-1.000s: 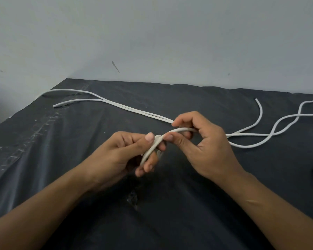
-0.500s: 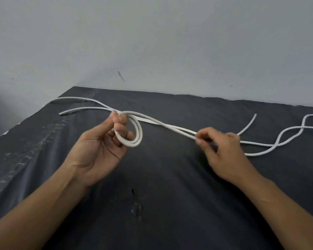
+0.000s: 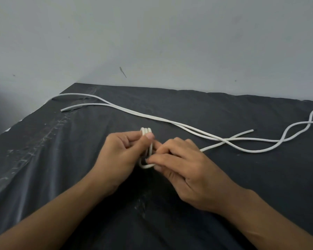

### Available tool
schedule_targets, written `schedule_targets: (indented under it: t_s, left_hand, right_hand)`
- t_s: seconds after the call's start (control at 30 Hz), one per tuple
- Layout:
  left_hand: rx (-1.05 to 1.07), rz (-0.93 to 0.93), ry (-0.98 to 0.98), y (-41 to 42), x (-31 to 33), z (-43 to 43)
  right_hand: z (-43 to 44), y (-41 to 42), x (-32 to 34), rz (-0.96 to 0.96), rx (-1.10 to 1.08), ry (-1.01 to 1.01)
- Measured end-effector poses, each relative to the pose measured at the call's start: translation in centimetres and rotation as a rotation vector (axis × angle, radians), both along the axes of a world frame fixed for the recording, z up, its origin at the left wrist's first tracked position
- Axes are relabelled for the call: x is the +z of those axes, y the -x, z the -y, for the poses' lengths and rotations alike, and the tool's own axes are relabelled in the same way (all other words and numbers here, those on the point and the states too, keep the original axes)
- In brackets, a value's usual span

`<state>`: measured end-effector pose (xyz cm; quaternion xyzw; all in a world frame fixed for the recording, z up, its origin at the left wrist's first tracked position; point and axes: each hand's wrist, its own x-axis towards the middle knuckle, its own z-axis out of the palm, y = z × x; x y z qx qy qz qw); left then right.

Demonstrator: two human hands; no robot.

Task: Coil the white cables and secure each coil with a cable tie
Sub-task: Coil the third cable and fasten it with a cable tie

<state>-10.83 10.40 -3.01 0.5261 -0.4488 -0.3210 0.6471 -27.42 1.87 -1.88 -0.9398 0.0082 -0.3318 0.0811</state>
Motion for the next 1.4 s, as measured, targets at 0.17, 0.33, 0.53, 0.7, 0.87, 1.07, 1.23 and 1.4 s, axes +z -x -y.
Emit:
schedule_targets:
  t_s: [0.17, 0.33, 0.53, 0.7, 0.87, 1.07, 1.23, 1.4]
  left_hand:
    - [-0.231, 0.107, -0.088, 0.9, 0.2, -0.3]
    - [-0.462, -0.248, -0.082, 1.3, 1.1, -0.6]
    - [-0.687, -0.431, -0.102, 1.2, 1.4, -0.9]
    - [-0.799, -0.725, 0.018, 0.6, 1.6, -0.8]
    - [-0.66, -0.955, 0.218, -1.5, 2.8, -0.8]
    - [-0.249, -0.837, 0.29, -2.8, 2.9, -0.2]
    - [-0.115, -0.448, 0.146, -1.9, 2.0, 0.1]
    - [-0.178, 0.005, 0.031, -0.2, 1.4, -0.6]
  right_hand:
    - [1.2, 0.6, 0.4, 0.213, -0.064, -0.049]
    - [2.8, 1.2, 0.5, 0.306, -0.172, -0.416]
    - [5.6, 2.2, -0.2, 0.252, -0.313, -0.624]
    - [6.3, 2.5, -0.9, 0.162, -0.369, -0.574]
    - [5.9, 2.1, -1.8, -0.038, -0.365, -0.327]
    - [1.8, 0.9, -0.9, -0.282, -0.19, -0.019]
    - [-1.2, -0.2, 0.4, -0.193, -0.011, 0.027]
    - [-1.0, 0.3, 1.3, 0.066, 0.005, 0.128]
